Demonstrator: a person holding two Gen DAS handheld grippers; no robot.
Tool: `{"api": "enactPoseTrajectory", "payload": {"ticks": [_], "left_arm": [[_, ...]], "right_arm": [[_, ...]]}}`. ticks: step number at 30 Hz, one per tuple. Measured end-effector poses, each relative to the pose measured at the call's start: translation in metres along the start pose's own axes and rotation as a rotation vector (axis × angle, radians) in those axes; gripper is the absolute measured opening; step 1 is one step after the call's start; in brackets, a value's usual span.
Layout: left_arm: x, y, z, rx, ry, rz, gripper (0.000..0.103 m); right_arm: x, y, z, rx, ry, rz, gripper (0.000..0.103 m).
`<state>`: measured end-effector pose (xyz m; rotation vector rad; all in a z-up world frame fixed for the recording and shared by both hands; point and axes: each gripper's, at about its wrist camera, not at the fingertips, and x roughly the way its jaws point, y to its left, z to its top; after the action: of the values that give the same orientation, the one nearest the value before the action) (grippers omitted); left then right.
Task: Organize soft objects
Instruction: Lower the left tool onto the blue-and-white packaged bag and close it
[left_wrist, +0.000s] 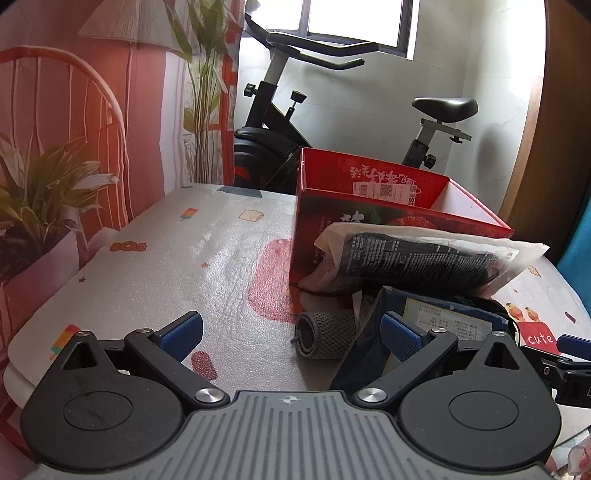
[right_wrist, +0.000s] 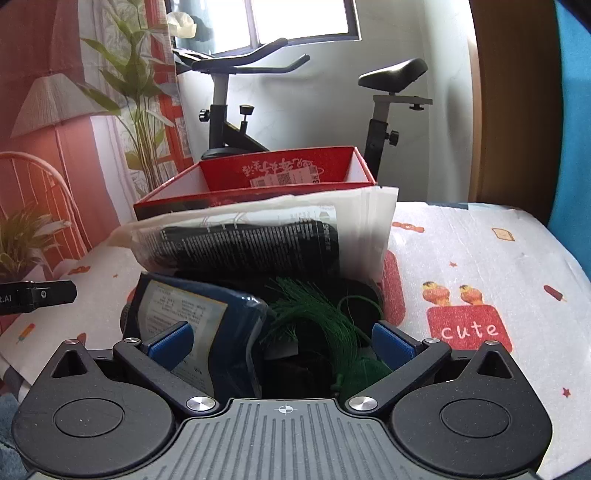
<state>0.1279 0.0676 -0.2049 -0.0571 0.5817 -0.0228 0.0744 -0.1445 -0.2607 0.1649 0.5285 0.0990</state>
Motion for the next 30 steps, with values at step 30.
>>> {"api": "enactPoseTrajectory", "payload": {"ticks": [30], "left_arm": [[0.036, -0.003, -0.016, -0.006, 0.133, -0.185, 0.080]], "right_arm": [[0.001, 0.018, -0.022, -0.184, 0.024, 0.099, 0.066]]}}
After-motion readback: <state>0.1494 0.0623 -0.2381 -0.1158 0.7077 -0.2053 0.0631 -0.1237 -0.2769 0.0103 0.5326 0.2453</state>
